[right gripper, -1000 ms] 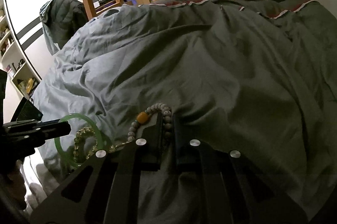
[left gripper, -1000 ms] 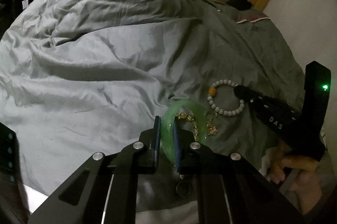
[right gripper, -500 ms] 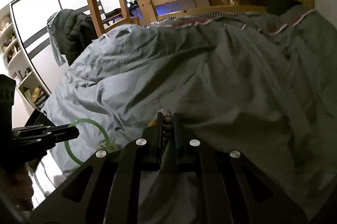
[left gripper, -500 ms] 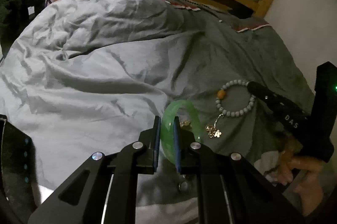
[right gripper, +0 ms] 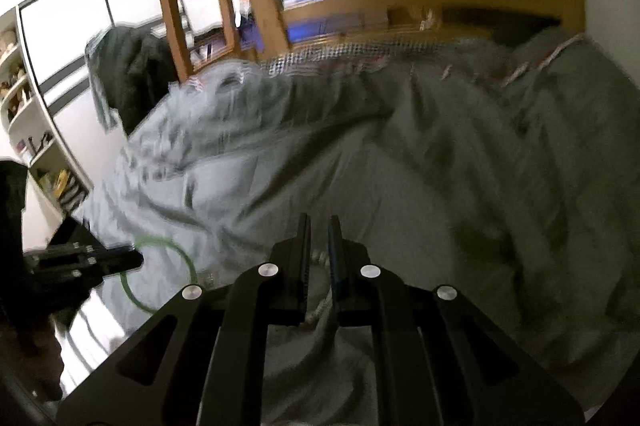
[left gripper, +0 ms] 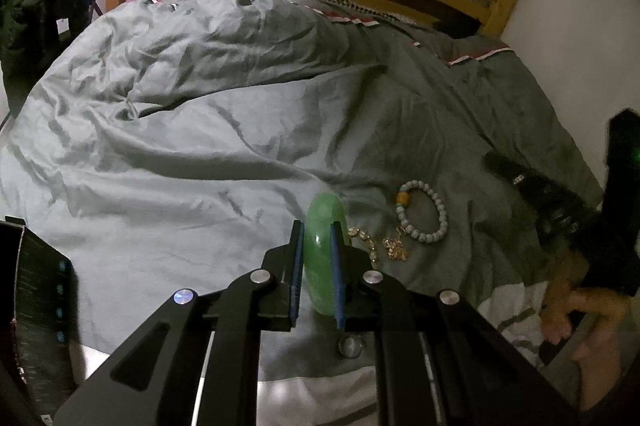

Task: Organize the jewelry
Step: 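Grasp the white bead bracelet with the right tool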

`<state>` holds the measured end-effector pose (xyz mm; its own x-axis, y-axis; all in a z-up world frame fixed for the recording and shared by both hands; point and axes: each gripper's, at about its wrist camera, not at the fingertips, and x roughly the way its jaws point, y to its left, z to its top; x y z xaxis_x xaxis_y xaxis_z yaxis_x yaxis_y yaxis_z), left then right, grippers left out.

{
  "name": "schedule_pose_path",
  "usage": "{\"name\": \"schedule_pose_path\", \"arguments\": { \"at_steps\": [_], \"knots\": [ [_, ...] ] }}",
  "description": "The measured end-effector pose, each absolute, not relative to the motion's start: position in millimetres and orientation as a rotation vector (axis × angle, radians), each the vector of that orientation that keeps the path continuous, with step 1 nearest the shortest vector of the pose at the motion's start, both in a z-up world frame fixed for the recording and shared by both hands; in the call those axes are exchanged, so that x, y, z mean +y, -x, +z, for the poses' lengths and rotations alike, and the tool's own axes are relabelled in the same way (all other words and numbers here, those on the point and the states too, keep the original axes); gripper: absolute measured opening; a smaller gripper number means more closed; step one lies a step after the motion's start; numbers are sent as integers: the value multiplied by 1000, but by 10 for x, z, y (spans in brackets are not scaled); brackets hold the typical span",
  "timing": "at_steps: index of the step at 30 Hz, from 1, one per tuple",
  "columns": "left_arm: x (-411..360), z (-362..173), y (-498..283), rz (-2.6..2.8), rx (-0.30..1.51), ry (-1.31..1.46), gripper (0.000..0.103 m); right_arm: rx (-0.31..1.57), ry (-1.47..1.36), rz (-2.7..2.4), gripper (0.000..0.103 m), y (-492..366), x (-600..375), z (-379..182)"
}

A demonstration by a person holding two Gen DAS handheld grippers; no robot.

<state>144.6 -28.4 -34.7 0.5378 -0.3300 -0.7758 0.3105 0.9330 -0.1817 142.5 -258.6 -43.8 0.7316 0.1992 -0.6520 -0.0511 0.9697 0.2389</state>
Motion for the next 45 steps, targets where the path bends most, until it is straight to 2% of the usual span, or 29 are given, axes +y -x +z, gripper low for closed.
{"name": "schedule_pose_path", "arguments": {
  "at_steps": [1, 2, 3, 5, 10, 11, 12, 13, 16, 17, 24, 28, 35, 39, 41, 42, 43, 45],
  "knots": [
    [-291, -352, -1449, -382, 929, 21, 12, 758, -210, 143, 32, -1441, -2560, -508],
    [-298, -359, -1450, -383, 930, 20, 12, 773, -210, 165, 53, -1450, -2510, -591],
    [-304, -364, -1452, -385, 931, 18, 12, 774, -211, 184, 67, -1447, -2473, -634],
    [-307, -369, -1456, -388, 932, 19, 12, 780, -180, 203, 72, -1450, -2369, -697],
    [-297, -373, -1463, -393, 934, 29, 12, 816, -107, 197, 72, -1491, -2211, -891],
    [-298, -374, -1462, -395, 935, 29, 12, 830, -84, 174, 69, -1511, -2189, -961],
    [-305, -378, -1459, -397, 937, 28, 12, 845, -64, 143, 54, -1534, -2177, -1019],
    [-316, -382, -1454, -399, 938, 28, 12, 866, -52, 122, 47, -1556, -2184, -1081],
    [-342, -388, -1445, -403, 940, 22, 12, 879, -61, 117, 36, -1572, -2233, -1125],
    [-346, -390, -1444, -405, 941, 22, 13, 876, -58, 107, 28, -1569, -2251, -1115],
    [-327, -384, -1453, -403, 941, 27, 13, 776, -140, 121, 12, -1487, -2389, -876],
    [-326, -384, -1451, -402, 941, 29, 13, 732, -160, 114, 10, -1463, -2453, -728],
    [-323, -383, -1450, -401, 940, 29, 13, 785, -186, 151, 9, -1501, -2441, -771],
    [-330, -383, -1448, -405, 944, 28, 13, 834, -129, 178, 22, -1522, -2292, -944],
    [-335, -379, -1443, -408, 942, 26, 13, 862, -82, 191, 23, -1534, -2196, -1043],
    [-338, -382, -1443, -409, 942, 27, 13, 867, -63, 194, 32, -1532, -2170, -1079],
    [-339, -385, -1444, -409, 943, 27, 13, 868, -39, 189, 36, -1532, -2139, -1117],
    [-340, -394, -1450, -410, 945, 27, 13, 875, -25, 169, 37, -1540, -2118, -1150]
  ]
}}
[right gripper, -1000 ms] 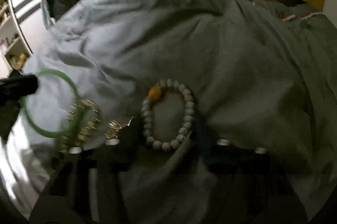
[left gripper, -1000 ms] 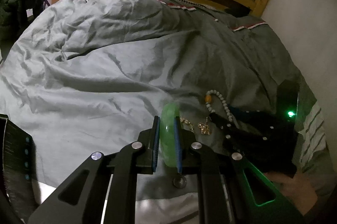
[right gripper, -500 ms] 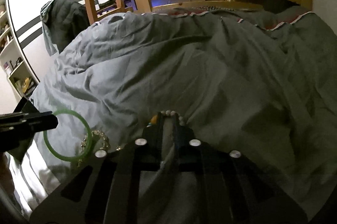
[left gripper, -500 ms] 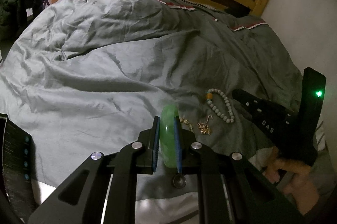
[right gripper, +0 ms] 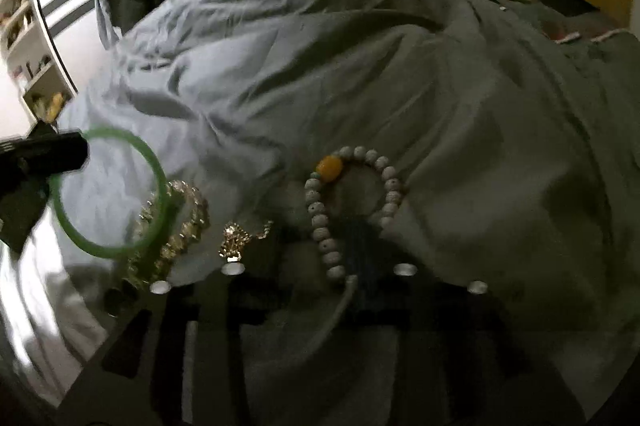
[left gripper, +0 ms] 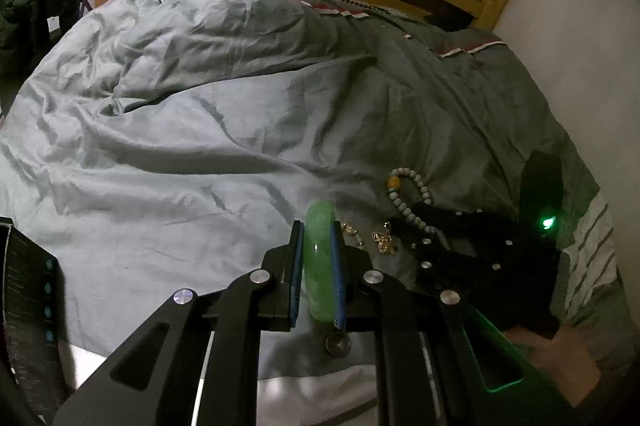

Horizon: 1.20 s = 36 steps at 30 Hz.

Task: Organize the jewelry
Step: 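Grasp the white bead bracelet with the right tool, then carry the jade bangle and white bracelet into the black box, open both tools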

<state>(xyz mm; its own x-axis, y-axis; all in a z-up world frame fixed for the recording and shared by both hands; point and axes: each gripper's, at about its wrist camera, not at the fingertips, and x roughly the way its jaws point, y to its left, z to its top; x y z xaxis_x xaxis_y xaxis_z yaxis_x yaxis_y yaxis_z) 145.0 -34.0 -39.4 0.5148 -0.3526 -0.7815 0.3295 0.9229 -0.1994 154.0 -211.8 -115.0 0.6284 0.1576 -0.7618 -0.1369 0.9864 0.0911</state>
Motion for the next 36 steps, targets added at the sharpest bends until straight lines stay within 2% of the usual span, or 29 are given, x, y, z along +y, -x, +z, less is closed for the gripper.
{"name": "schedule_pose_path", "arguments": {
  "at_steps": [2, 3, 5, 6, 8, 22, 36],
  "knots": [
    [-351, -400, -1445, -410, 947, 23, 13, 877, -24, 173, 37, -1532, -2112, -1147],
    [-355, -401, -1444, -410, 947, 21, 13, 879, -28, 182, 33, -1530, -2116, -1146],
    [-360, -403, -1442, -409, 947, 21, 13, 877, -53, 213, 16, -1527, -2144, -1127],
    [-359, -402, -1442, -409, 947, 20, 13, 872, -69, 222, 12, -1520, -2157, -1112],
    [-358, -402, -1443, -409, 948, 21, 13, 857, -147, 257, 10, -1515, -2228, -1060],
    [-304, -231, -1352, -398, 919, 27, 13, 739, -390, 356, 9, -1319, -2399, -467],
    [-26, 52, -980, -349, 929, 10, 13, 742, -313, 328, 9, -879, -2223, -109]
  ]
}}
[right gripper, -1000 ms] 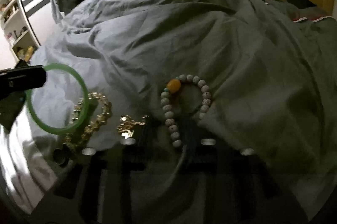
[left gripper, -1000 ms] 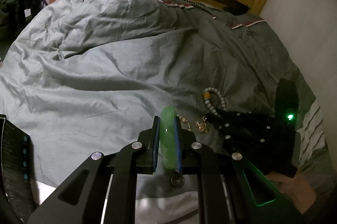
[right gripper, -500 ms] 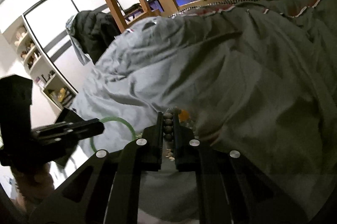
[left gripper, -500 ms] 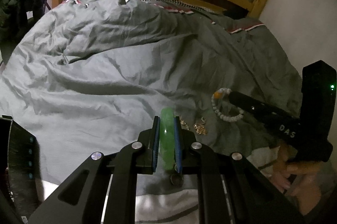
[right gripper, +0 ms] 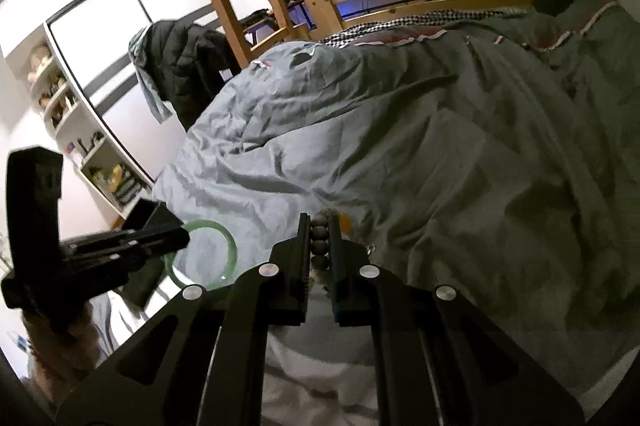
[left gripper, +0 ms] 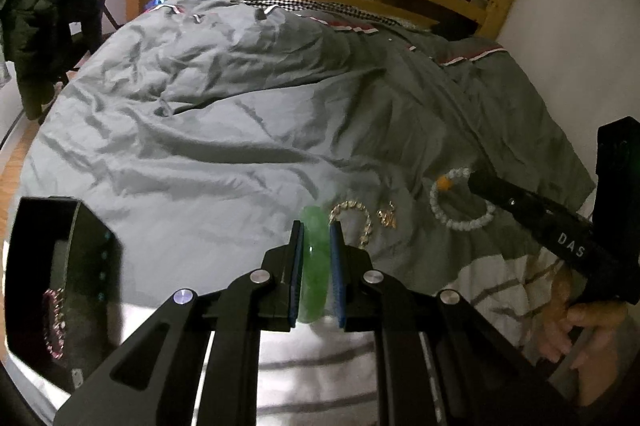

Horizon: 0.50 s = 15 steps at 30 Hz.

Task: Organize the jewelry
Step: 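Carry the jade bangle and white bracelet into the black box, open both tools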

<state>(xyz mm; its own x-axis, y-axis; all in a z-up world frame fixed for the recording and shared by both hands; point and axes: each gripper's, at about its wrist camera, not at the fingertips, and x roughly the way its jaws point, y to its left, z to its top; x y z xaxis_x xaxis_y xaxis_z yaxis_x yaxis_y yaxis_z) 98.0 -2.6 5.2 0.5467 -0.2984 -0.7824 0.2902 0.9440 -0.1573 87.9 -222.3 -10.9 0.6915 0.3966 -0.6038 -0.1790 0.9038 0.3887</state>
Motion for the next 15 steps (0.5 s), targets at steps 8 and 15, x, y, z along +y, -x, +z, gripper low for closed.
{"name": "schedule_pose_path", "arguments": {
  "at_steps": [8, 15],
  "knots": [
    [191, 235, -771, -329, 913, 14, 13, 736, -263, 348, 9, -688, -1909, 86],
    [559, 398, -703, -251, 895, 29, 13, 739, -225, 394, 9, -689, -1470, 220]
  ]
}}
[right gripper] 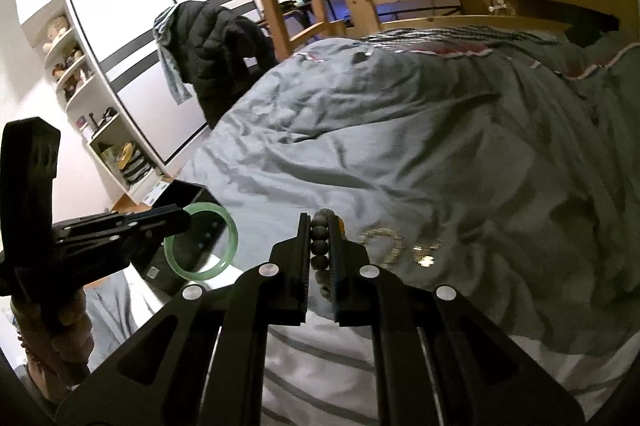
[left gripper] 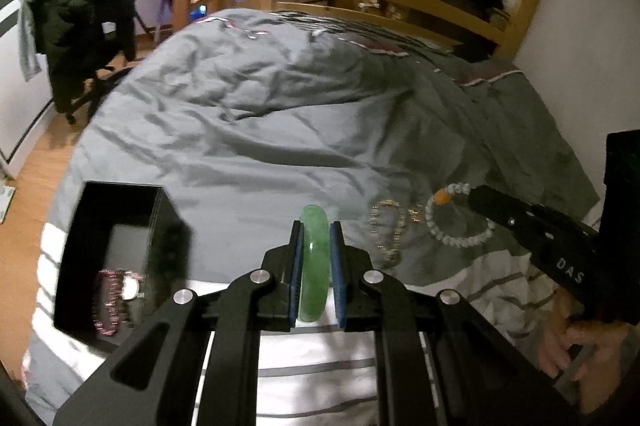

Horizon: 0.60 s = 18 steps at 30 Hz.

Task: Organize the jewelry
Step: 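Carry the jade bangle and white bracelet into the black box, open both tools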

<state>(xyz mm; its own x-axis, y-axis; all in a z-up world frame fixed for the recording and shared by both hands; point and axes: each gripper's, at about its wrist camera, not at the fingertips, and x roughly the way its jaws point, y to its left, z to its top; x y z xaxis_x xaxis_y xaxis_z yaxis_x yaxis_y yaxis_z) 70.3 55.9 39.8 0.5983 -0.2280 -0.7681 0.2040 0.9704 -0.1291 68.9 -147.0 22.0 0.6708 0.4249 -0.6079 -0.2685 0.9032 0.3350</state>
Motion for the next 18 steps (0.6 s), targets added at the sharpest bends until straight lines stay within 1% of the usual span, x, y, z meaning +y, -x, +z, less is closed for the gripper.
{"name": "schedule_pose_path", "arguments": {
  "at_steps": [9, 18],
  "knots": [
    [1137, 562, -679, -161, 876, 80, 13, 761, -180, 470, 9, -827, -843, 272],
    [1584, 582, -667, -53, 872, 104, 13, 769, -129, 545, 9, -964, -182, 341]
  ]
}}
